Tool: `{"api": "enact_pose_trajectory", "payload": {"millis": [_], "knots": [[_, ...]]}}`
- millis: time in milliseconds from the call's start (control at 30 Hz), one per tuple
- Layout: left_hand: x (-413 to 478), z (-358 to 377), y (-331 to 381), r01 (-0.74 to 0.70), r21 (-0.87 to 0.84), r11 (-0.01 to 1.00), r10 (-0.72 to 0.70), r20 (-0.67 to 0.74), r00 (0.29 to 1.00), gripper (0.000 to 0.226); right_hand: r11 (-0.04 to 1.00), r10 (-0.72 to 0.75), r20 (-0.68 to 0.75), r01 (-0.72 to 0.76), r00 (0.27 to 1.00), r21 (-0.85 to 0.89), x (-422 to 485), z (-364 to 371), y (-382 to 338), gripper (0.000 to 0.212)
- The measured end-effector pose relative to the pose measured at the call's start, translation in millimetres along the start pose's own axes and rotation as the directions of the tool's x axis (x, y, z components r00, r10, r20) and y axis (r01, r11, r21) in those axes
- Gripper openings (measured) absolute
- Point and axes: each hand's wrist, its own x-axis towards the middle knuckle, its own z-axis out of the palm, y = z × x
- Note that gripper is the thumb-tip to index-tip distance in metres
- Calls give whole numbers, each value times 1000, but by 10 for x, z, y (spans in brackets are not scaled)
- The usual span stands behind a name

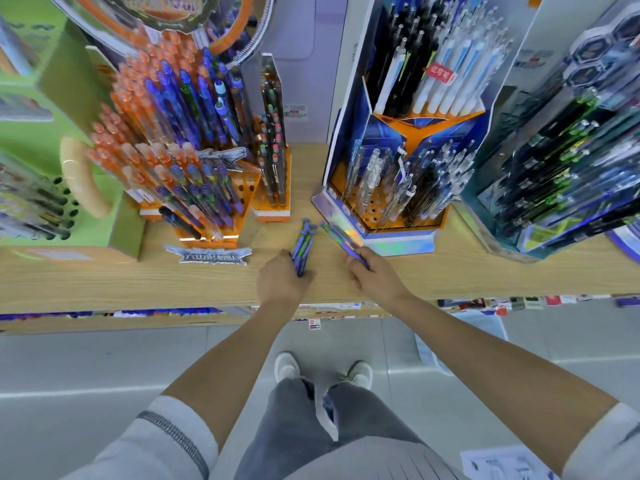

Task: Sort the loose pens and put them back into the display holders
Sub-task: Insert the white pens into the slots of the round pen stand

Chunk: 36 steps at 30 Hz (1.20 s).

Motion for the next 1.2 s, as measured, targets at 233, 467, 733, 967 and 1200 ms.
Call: {"api": "enact_pose_trajectory", "payload": {"millis": [233,467,733,967,1200], "knots": [[-126,51,-42,-64,-139,988,62,-18,998,32,993,-13,10,12,1000,115,-104,-105,59,19],[-452,83,-42,-37,-408,912,54,32,998,17,987,-39,36,33,999,155,-172,-114,112,22],[-758,106,23,-171,-435,884,179,-24,984,18,953,-123,-16,122,992,277,-462,-224,235,21],[-853,103,302,-454,-297,840,485,33,874,20,912,-101,-294,206,950,354,-907,-413,427,24],[-1066,387,993,-632,-327,703,706,209,676,38,833,-10,-521,296,854,468,-1460,-965,700,18]]}}
